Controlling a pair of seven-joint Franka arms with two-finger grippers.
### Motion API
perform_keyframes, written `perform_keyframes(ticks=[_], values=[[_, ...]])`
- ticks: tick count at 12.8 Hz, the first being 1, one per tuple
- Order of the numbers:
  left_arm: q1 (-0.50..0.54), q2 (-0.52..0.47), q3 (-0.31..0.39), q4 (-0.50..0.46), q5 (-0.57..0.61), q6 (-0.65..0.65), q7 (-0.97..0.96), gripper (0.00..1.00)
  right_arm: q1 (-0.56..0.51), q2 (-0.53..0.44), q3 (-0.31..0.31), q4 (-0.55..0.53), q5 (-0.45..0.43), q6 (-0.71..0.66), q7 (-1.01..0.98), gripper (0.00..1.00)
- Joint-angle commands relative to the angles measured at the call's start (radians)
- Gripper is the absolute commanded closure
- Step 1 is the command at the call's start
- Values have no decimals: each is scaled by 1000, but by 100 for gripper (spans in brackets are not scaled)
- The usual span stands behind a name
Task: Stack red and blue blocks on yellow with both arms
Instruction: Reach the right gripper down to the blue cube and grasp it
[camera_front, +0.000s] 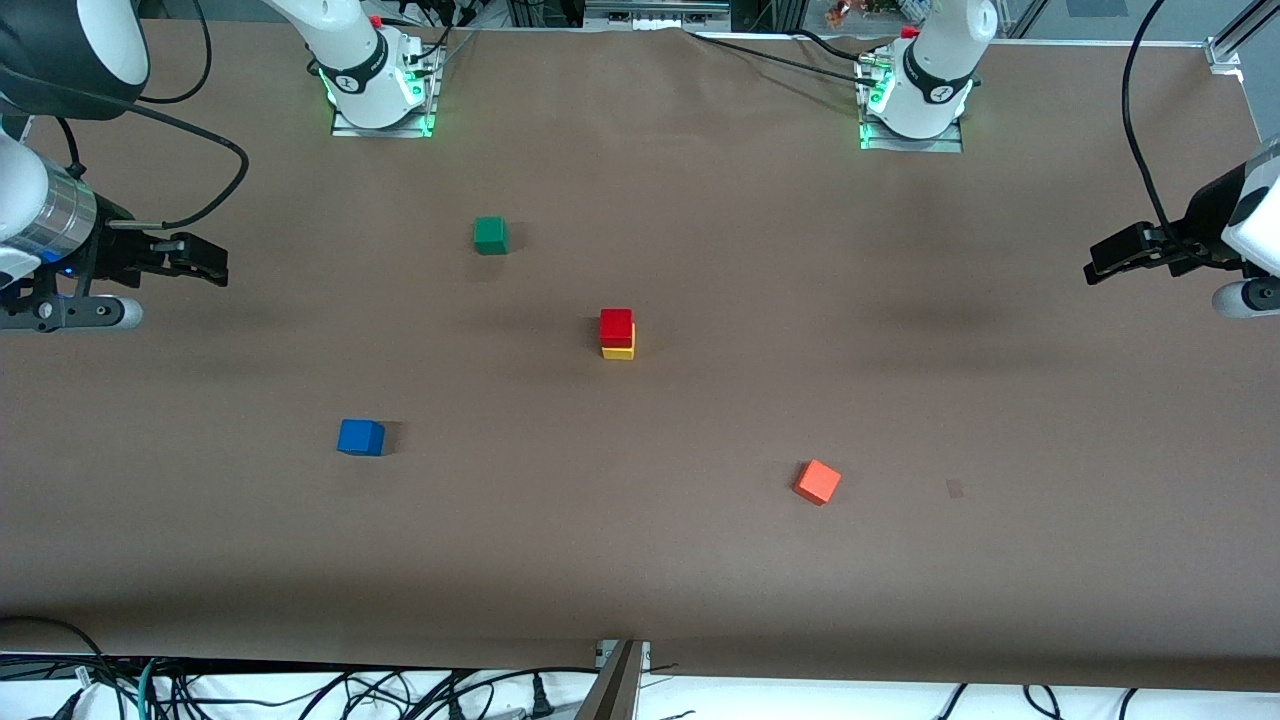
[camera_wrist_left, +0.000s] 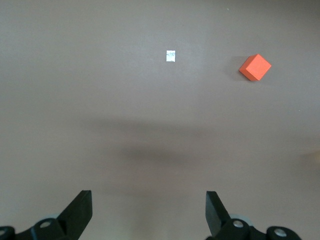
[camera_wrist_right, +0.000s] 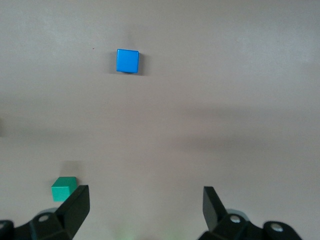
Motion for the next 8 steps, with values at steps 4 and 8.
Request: perform_keyframes(ticks=[4,8], values=[[11,3,-13,4,-8,9,23,0,-22,21,4,13,0,-10,-10,0],[11,23,-8,20,-10,9,23,0,-20,75,5,16,6,1,0,0]])
